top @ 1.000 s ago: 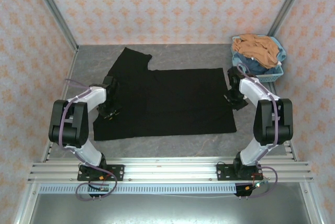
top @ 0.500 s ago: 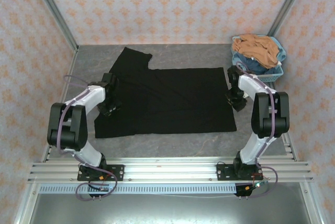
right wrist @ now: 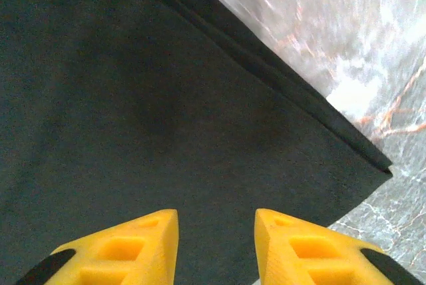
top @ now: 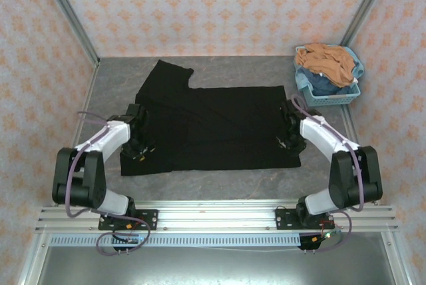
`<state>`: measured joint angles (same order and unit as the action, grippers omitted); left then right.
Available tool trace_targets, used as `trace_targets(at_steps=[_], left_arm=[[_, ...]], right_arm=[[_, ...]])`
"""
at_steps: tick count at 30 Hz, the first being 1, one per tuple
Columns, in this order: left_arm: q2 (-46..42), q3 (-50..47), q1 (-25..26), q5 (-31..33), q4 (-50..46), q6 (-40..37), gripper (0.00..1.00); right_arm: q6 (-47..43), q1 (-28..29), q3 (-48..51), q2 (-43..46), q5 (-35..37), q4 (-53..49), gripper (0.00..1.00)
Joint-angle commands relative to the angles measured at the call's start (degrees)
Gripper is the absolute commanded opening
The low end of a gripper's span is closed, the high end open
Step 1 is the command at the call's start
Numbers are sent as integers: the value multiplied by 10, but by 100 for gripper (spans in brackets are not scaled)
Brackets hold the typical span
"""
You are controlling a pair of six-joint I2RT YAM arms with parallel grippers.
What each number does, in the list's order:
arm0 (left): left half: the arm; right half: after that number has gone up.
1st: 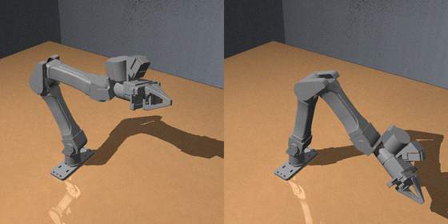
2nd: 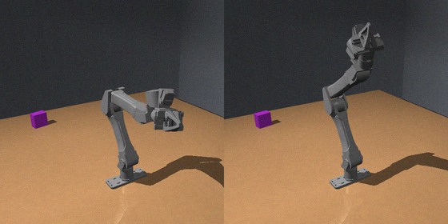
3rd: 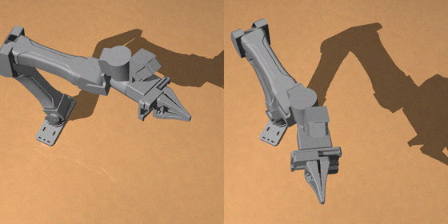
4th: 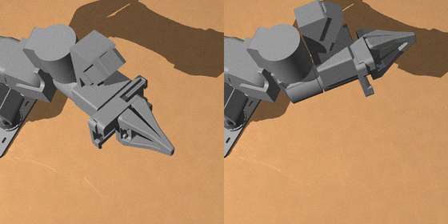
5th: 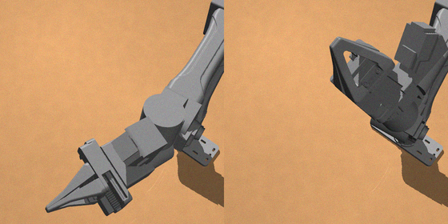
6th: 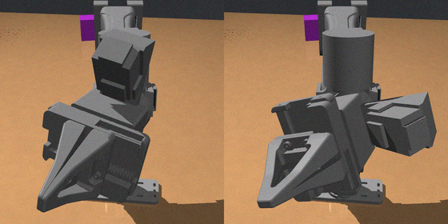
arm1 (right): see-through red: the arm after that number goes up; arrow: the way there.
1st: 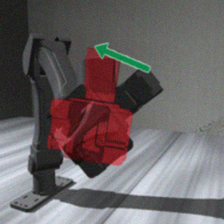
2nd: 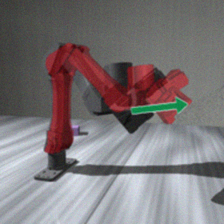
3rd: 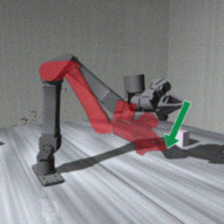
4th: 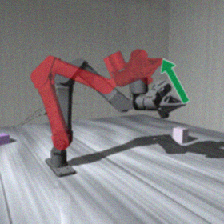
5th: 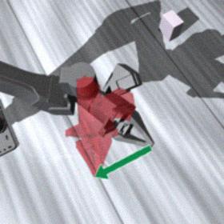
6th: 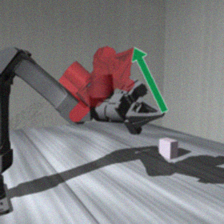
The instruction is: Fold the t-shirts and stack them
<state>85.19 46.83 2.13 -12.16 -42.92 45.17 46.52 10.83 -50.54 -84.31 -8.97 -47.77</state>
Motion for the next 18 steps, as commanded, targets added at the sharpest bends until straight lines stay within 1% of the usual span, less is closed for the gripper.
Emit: trace_targets(at_steps=[1, 3, 6, 10, 18], left_arm=[[32, 14, -6, 19, 1, 8, 36], [48, 20, -6, 33, 0, 1, 35], [68, 20, -6, 48, -13, 0, 33], [61, -2, -5, 70, -36, 4, 32], [1, -65, 11, 78, -70, 20, 32]], right_arm=[[12, -4, 11, -32, -23, 28, 35], [18, -16, 16, -55, -22, 21, 34], [33, -33, 21, -74, -1, -14, 34], [47, -37, 39, -52, 25, -41, 34], [67, -36, 91, 0, 3, -85, 36]])
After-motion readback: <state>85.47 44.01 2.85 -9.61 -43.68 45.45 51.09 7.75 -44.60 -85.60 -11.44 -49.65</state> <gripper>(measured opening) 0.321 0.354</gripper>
